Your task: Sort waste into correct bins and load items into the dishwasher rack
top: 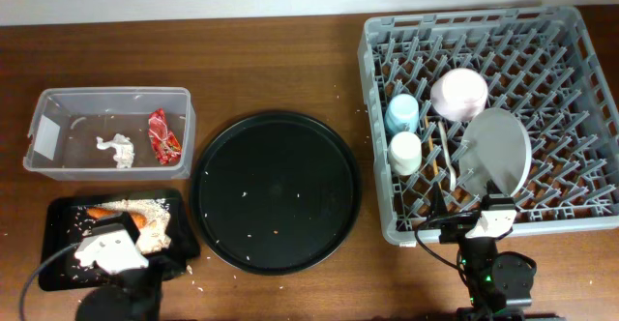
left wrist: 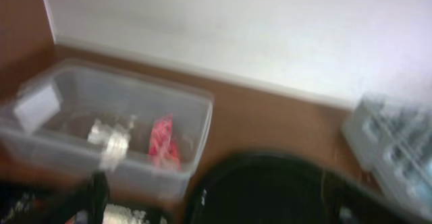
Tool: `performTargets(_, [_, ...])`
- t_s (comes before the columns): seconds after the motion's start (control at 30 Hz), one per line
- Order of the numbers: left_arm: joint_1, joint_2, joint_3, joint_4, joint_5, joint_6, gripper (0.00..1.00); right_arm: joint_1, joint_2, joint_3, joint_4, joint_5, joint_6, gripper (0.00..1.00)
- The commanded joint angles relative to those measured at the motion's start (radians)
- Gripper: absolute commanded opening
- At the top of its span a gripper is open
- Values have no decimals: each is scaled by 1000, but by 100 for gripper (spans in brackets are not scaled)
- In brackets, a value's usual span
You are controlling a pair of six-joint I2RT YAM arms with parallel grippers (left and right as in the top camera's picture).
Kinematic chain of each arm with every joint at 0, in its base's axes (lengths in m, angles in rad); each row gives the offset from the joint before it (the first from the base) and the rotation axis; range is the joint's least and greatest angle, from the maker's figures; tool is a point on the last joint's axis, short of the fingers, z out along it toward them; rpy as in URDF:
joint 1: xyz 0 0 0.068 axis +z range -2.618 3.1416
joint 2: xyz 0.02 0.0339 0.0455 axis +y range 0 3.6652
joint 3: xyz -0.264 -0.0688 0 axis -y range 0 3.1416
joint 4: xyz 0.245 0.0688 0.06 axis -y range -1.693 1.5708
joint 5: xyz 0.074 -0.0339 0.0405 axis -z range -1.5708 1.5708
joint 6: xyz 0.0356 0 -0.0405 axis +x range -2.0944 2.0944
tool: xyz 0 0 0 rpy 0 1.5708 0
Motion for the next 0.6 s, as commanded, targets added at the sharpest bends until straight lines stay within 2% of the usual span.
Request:
performTargets(0.0, [-3,-126,-208,178,13,-52,99,-6,-6,-5,-5,9,5,99])
performTargets(0.13, [-3,-173,-419,460,21,-69,99,-6,-6,-5,-5,9,5,99])
performTargets(0.27, [-3,-173,-554,637,20,-69,99,-6,-6,-5,-5,9,5,99])
performTargets(0.37, [-3,-174,-592,608,19,-37,99,-6,-6,-5,-5,9,5,99])
performTargets(0.5, [-1,-174,-592,549,28,127,99,-6,-6,-5,-5,9,5,99])
performTargets(0.57, [-1,-174,-592,549,34,130,99,-6,-6,-5,-5,9,5,99])
